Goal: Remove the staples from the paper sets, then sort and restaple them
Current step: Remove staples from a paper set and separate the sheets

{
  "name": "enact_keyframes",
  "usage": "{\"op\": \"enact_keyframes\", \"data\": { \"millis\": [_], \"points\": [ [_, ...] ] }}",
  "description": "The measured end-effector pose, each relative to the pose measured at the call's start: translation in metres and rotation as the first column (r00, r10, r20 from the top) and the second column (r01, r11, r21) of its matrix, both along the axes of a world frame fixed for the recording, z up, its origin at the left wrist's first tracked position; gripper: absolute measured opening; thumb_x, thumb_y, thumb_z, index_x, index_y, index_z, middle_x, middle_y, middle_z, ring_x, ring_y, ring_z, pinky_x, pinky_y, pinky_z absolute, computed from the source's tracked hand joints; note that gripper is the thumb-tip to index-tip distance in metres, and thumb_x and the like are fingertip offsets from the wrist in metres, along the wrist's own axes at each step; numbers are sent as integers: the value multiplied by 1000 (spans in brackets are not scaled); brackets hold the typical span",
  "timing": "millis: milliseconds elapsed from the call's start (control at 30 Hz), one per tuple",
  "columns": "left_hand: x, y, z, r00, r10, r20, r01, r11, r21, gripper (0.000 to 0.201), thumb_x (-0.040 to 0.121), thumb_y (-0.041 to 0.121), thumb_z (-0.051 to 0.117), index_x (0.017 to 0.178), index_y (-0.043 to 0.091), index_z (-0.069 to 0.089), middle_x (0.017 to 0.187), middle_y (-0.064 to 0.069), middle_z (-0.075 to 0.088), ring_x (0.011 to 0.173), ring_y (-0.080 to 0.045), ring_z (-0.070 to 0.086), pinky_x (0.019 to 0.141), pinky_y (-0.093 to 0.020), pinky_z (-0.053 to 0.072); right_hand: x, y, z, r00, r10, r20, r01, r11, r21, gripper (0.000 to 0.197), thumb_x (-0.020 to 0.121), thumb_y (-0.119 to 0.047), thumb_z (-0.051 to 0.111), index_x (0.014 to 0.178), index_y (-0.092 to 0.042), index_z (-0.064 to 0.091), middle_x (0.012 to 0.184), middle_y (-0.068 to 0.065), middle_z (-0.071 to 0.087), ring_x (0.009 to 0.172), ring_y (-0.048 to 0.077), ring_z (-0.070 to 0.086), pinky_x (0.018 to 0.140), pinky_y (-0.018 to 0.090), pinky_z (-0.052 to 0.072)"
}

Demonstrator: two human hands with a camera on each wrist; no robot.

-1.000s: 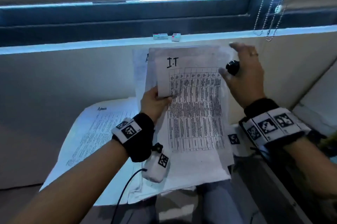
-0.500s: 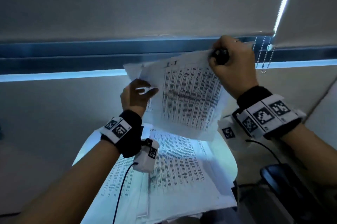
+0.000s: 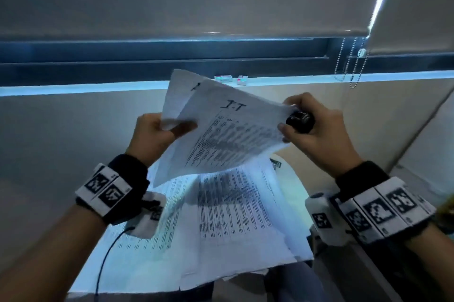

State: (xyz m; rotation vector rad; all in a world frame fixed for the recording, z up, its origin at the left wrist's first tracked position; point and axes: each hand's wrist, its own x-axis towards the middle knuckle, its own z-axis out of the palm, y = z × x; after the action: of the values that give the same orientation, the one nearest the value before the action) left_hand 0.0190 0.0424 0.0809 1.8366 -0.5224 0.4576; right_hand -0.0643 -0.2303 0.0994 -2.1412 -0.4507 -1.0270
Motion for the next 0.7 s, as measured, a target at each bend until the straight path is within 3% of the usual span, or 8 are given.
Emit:
{"op": "enact_keyframes", "data": {
  "millis": [67,167,200,267,333,500,600,700],
  "points": [
    [-7,2,0,995,-99,-31,101,992,81,30,62,27,75,59,55,66,60,34,61,67,16,59,69,-7,47,-7,-1,1,1000,-7,-21,6,999,-50,21,73,-15,65,93,-10,60,73,-12,56,60,17,61,62,46,55],
    [-17,2,5,957,-264,-119,267,964,8,36,73,7,71,64,42,72,67,23,68,69,9,64,64,-4,47,-11,0,0,995,-26,-100,27,999,17,19,74,-7,67,89,-14,60,71,-19,53,58,13,58,61,43,56],
    [-21,0,7,943,-302,-140,302,953,-22,30,75,11,72,66,40,73,70,20,70,71,7,66,64,-4,47,-12,0,1,989,-24,-144,31,998,50,20,75,-3,68,88,-15,59,71,-17,54,56,11,58,59,38,57],
    [-29,-3,12,915,-357,-188,355,934,-41,14,60,43,81,72,37,75,79,17,72,78,2,68,67,-7,49,-12,0,4,970,4,-245,25,993,115,23,77,3,67,85,-16,56,72,-10,55,50,6,58,50,22,53],
    [-28,-2,11,909,-360,-211,360,932,-42,48,38,65,81,76,36,76,84,15,73,81,-1,69,68,-8,49,-12,-3,8,945,31,-324,15,990,138,23,78,3,68,84,-16,55,73,-5,57,46,4,59,47,14,47],
    [-39,-3,14,916,-357,-184,359,933,-25,56,25,73,77,75,48,72,78,25,70,78,8,66,66,-4,46,-10,-9,21,911,67,-406,27,975,220,26,78,-2,70,69,-17,52,62,0,55,37,7,54,39,10,36],
    [-47,-8,22,912,-392,-118,391,920,-30,76,30,71,79,97,36,70,88,21,71,85,5,66,72,-8,48,-9,-5,26,914,65,-401,39,969,244,25,79,-3,70,69,-15,51,61,1,55,37,7,54,38,10,35],
    [-54,-10,51,933,-361,-7,361,930,72,86,41,78,71,114,35,57,90,18,72,87,2,66,76,-10,47,-7,-2,28,924,-8,-382,77,983,167,26,80,-7,70,68,-19,50,65,-2,56,39,5,56,45,17,46]
  ]
}}
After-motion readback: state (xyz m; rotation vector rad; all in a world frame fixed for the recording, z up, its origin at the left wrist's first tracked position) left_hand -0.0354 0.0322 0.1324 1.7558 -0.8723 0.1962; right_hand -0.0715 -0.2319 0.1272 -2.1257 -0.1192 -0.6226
